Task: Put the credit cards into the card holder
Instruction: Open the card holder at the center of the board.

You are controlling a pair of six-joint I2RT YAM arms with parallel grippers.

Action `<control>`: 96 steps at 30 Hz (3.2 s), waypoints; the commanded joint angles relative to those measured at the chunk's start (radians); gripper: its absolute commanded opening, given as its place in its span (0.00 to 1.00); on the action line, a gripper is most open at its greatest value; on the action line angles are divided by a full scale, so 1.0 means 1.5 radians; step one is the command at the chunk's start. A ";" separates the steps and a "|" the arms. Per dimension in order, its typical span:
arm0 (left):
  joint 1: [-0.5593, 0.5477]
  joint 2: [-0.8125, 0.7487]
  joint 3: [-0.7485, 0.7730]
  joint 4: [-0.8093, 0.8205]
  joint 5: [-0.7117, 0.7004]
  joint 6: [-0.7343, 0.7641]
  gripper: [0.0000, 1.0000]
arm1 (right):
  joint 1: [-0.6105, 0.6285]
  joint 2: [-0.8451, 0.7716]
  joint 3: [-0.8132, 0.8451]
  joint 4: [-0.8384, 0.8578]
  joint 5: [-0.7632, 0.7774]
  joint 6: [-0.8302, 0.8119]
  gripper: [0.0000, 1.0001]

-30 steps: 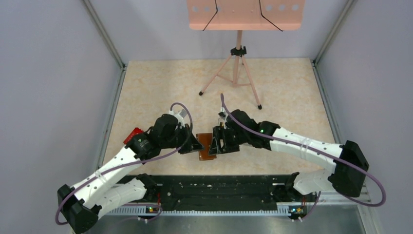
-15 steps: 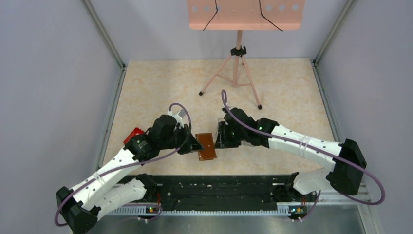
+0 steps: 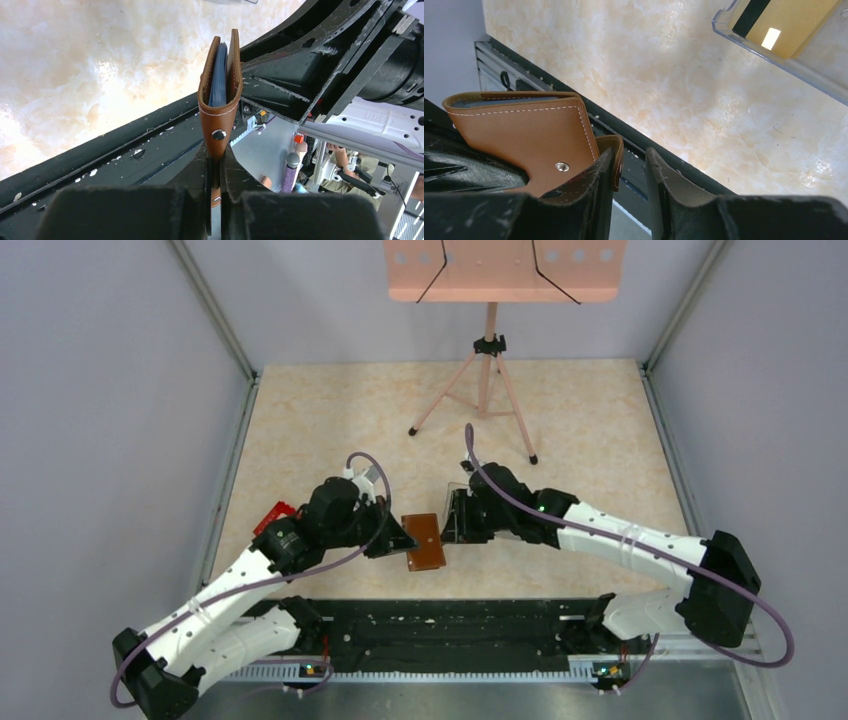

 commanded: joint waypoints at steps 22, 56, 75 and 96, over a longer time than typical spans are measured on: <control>-0.004 -0.052 -0.022 0.054 -0.008 -0.003 0.13 | -0.051 -0.098 -0.079 0.132 -0.113 0.026 0.00; -0.004 -0.064 0.053 0.140 0.168 0.582 0.86 | -0.089 -0.090 0.124 -0.027 -0.477 -0.243 0.00; -0.008 -0.110 -0.042 0.204 0.212 0.545 0.85 | -0.102 -0.054 0.157 -0.014 -0.473 -0.177 0.00; -0.018 -0.092 -0.055 0.228 0.172 0.542 0.00 | -0.113 -0.056 0.136 0.031 -0.489 -0.134 0.00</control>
